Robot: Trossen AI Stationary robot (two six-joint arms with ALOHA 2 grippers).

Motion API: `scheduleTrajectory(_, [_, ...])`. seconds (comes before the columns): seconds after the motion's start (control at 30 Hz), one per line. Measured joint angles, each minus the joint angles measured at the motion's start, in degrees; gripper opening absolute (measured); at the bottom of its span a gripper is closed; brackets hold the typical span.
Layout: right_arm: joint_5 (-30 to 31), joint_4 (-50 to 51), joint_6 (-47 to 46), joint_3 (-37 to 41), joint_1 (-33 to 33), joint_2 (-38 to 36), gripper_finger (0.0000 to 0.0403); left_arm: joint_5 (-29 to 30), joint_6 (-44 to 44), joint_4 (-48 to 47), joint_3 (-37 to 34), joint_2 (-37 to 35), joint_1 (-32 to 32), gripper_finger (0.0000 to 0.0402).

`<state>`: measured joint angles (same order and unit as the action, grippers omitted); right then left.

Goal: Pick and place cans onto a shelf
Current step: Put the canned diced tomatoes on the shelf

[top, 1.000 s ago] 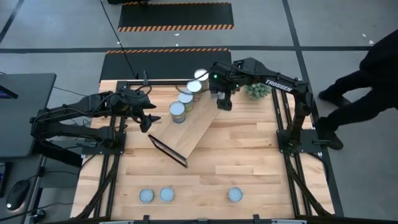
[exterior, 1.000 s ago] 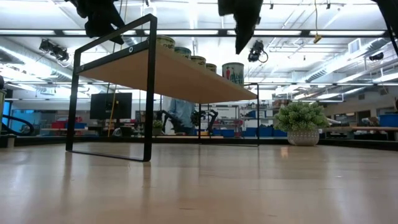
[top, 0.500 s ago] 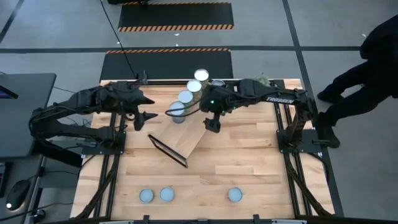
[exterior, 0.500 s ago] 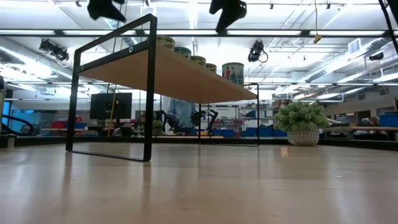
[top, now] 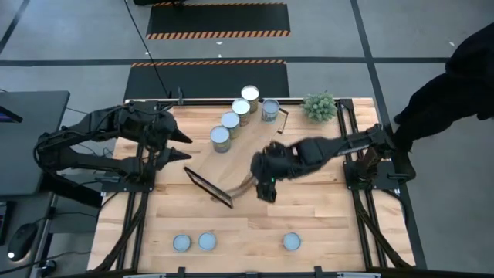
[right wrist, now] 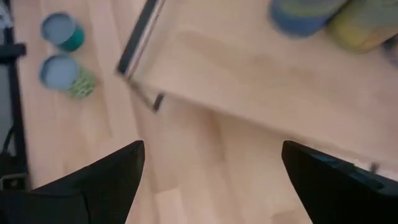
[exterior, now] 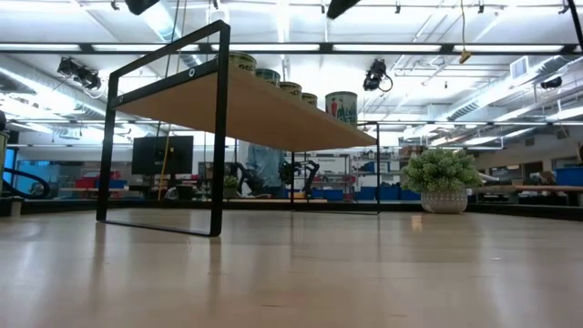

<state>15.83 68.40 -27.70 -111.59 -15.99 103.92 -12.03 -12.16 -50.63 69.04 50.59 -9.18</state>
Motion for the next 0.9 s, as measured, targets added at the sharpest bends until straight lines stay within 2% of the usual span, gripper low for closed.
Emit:
scheduleTrajectory(0.13, [0.1, -1.0, -5.0, 4.4, -4.8, 0.0, 0.0387, 5.8, -5.3, 0.0, 0.0, 0.0, 0.4, 0.0299])
scheduleTrajectory(0.33, [-0.6, -8.3, -12.8, 12.3, -13.0, 0.0, 0.0387, 9.6, -15.3, 0.3, 0.0, 0.0, 0.4, 0.0299])
scheduleTrajectory(0.47, [-1.0, -15.9, -13.3, 19.0, -17.6, 0.0, 0.0387, 10.1, -20.2, 0.2, 0.0, 0.0, 0.4, 0.0299])
scheduleTrajectory(0.6, [-4.8, -19.3, -17.7, 23.3, -19.7, 0.1, 0.039, 10.1, -24.4, 0.5, 0.0, 0.0, 0.4, 0.0299])
scheduleTrajectory(0.7, [-6.3, -19.8, -18.7, 25.4, -20.5, 0.1, 0.0396, 10.1, -24.7, 1.0, 0.0, 0.0, 0.4, 0.0299])
scheduleTrajectory(0.9, [-5.6, -19.4, -24.0, 30.9, -23.5, 0.1, 0.0399, 10.1, -24.7, 1.9, 0.0, 0.0, 0.4, 0.0299])
